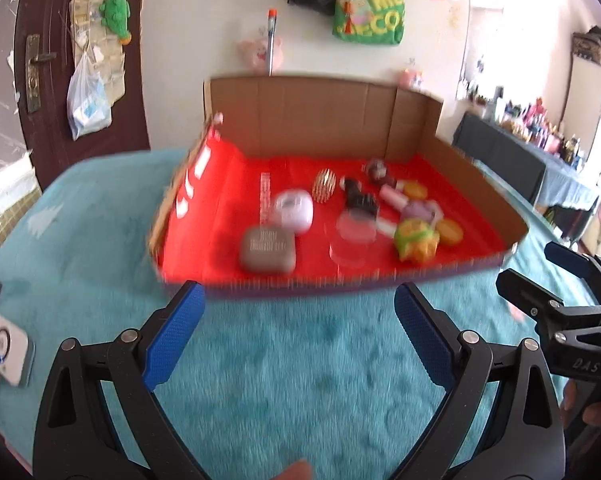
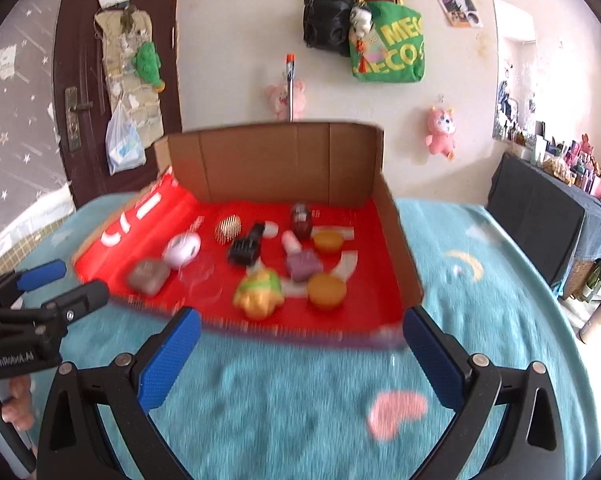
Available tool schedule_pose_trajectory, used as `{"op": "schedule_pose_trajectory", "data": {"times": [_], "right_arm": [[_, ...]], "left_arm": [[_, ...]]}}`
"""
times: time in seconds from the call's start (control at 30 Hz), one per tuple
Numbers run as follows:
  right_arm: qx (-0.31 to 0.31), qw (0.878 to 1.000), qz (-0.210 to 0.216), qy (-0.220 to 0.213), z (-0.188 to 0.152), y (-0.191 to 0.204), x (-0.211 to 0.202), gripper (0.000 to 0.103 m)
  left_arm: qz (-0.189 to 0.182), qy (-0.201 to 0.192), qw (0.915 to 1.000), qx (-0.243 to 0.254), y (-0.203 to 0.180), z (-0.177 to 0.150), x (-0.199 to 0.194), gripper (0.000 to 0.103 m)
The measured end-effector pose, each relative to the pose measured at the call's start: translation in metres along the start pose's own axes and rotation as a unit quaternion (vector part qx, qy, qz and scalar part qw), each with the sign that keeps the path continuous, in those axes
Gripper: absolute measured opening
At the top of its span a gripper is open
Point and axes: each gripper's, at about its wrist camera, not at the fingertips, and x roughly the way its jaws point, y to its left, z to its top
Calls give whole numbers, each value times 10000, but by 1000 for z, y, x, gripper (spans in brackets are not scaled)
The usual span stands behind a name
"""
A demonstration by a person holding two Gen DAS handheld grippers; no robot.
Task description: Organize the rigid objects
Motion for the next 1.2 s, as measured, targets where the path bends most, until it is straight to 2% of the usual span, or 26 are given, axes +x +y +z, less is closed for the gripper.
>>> {"op": "schedule_pose_trajectory", "data": {"times": [0.2,0.43,0.6,0.73,1.2], "right_arm": [[43,9970,-179,754,-32,-1,16,103],[83,9911,-431,1258,-48,-4,36,103],[342,9885,-455,1401,-48,-13,42,103],[363,9879,-484,1427,-48,-14,44,103],[383,9876,-507,1433,-47,-14,46,103]], "left_arm": [[80,577,9983,17,-4,-25,20,97],[336,869,9956,103,-8,-35,38,97],[383,971,9944,152,-10,-37,43,98],[450,1019,9938,80,-8,-37,46,103],[428,1030,9937,50,-6,-36,48,103]]}}
